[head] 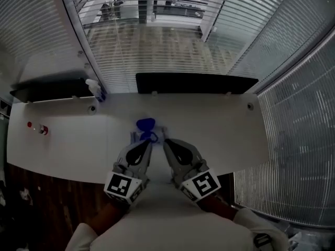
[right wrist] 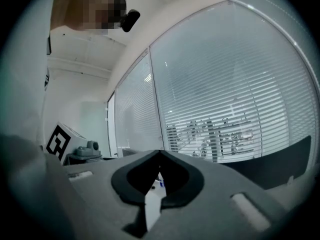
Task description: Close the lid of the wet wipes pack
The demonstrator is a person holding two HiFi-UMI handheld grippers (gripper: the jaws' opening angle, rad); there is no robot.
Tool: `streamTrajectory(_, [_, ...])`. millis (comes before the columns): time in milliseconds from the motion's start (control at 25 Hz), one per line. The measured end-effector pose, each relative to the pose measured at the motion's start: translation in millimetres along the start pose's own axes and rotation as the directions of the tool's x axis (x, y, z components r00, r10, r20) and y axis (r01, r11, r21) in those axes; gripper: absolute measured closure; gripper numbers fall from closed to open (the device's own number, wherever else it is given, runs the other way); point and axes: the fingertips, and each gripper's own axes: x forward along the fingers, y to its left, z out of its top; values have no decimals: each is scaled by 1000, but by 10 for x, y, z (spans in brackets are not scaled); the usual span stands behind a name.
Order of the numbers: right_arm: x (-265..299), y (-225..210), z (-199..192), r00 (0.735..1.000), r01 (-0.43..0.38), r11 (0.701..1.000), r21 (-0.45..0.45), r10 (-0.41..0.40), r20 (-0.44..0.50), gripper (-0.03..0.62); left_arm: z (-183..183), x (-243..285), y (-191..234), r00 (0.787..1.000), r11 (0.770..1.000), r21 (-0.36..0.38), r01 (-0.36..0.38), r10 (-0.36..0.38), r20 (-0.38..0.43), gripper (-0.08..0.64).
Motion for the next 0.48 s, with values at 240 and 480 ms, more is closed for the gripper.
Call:
streamTrajectory(240, [279, -42, -428, 994, -46, 996, -79, 38, -102, 592, -420, 111, 345, 995, 999, -20, -47, 45, -89, 557])
streamTrajectory(480, [511, -126, -1055, 972, -90, 986, -144, 55, -227, 591, -906, 183, 670, 982, 995, -18, -100, 96, -161, 557])
